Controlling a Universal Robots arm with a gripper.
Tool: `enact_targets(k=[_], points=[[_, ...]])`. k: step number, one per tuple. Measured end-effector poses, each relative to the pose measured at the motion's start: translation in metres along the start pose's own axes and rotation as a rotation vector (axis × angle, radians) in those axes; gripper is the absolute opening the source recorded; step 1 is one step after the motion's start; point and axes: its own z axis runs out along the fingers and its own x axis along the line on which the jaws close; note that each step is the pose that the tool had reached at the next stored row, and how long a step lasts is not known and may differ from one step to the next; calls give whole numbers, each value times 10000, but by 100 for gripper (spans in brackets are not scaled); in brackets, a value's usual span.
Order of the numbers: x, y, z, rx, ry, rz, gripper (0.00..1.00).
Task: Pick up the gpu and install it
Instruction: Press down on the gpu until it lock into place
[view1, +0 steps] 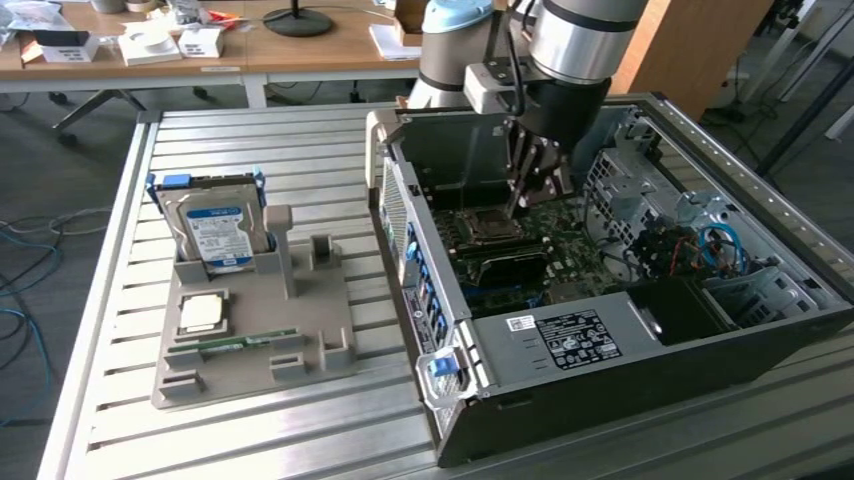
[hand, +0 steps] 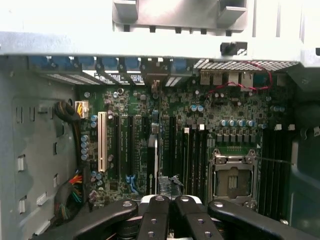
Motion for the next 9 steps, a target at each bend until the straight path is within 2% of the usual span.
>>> enact_targets(k=[3,9], points=[[0,-30,0,0,1,0,11],[-1,-34,0,0,0,1,11]])
